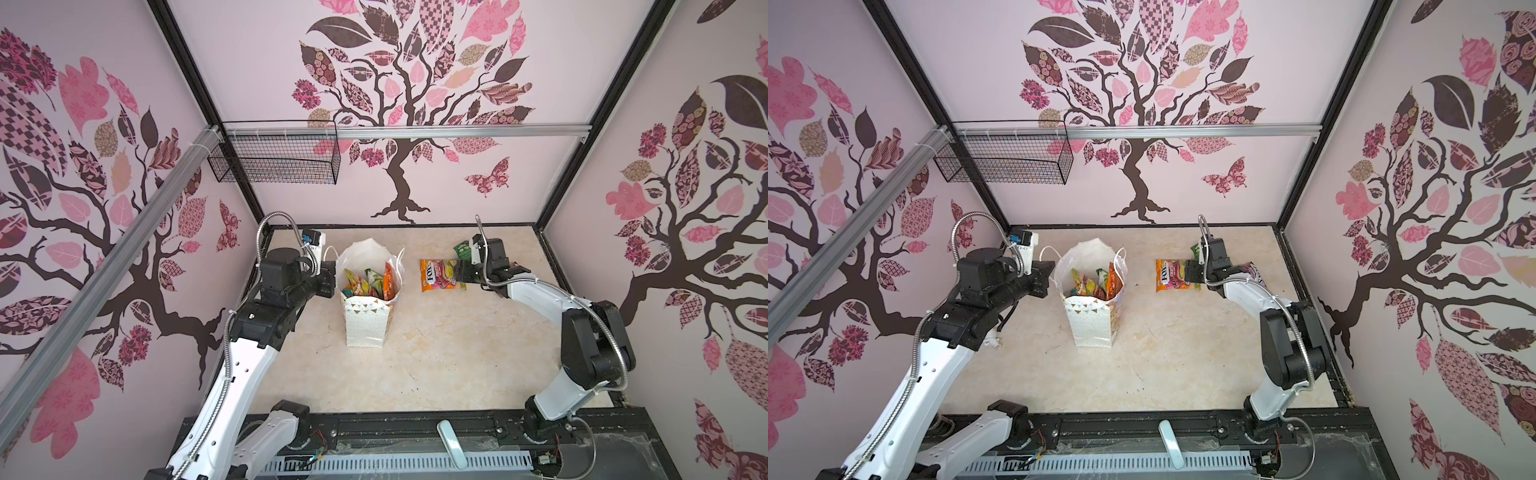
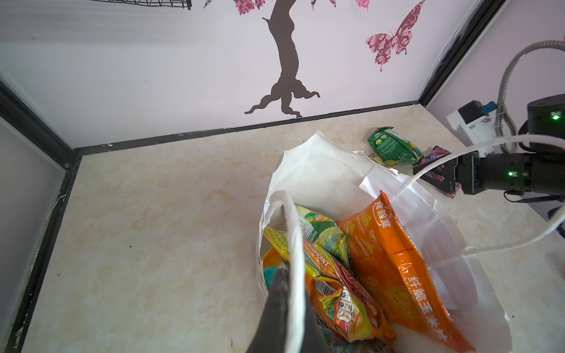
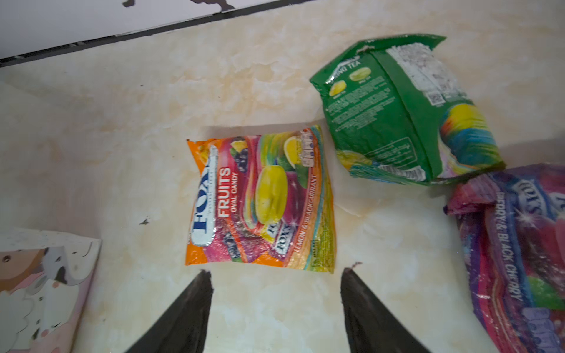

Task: Place the snacks into the paper bag
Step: Pick up the snack from the top-center of the table.

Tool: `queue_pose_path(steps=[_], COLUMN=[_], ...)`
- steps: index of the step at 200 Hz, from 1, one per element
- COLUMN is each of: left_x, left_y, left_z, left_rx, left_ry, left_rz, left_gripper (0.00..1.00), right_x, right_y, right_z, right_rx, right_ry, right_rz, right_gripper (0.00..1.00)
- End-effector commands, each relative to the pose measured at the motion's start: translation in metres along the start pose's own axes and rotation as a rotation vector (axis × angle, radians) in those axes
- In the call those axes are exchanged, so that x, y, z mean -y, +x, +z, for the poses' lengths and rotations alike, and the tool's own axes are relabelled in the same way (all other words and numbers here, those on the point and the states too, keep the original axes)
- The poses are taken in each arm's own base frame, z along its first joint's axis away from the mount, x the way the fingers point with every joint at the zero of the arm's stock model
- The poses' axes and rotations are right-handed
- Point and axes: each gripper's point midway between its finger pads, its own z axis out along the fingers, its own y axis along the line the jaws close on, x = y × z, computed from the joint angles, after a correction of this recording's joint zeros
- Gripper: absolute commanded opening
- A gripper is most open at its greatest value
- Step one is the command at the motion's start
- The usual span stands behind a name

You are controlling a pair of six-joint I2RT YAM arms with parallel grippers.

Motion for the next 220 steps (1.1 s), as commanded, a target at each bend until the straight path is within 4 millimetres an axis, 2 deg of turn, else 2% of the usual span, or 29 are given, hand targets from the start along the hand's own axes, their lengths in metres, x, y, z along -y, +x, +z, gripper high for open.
queue_pose_path(steps=[1,48,112,145,220], left_x=[0.001,0.001,0.0,0.0,0.001], left_y=[-0.007,-0.007,-0.006,-0.006,-0.007], left_z=[-0.004,-0.004,-0.003,-0.003,-0.004], left_rx=[0.045,0.045,0.04,0.038,0.043], left_ry=[0.006,0.007,0.002,0.0,0.006], left_rz=[0.004,0.006,0.005,0.006,0.005], left_gripper=[0.0,0.0,0.0,0.0,0.0], right_x=[0.002,0.009,0.015,0.017,0.025], right_y=[0.002,0.016,0.025,0.027,0.026], right_z=[0.013,0.032,0.05,0.058,0.069], right_rx=[-0.001,-0.045,-0.087,-0.096,-0.107], right_ry=[-0.013,-0.012,-0.009,-0.007,-0.008], right_rz=[-0.009,0.006,0.017,0.026,0.048], right_gripper=[0.7,0.72,0.74,0.76,0.75])
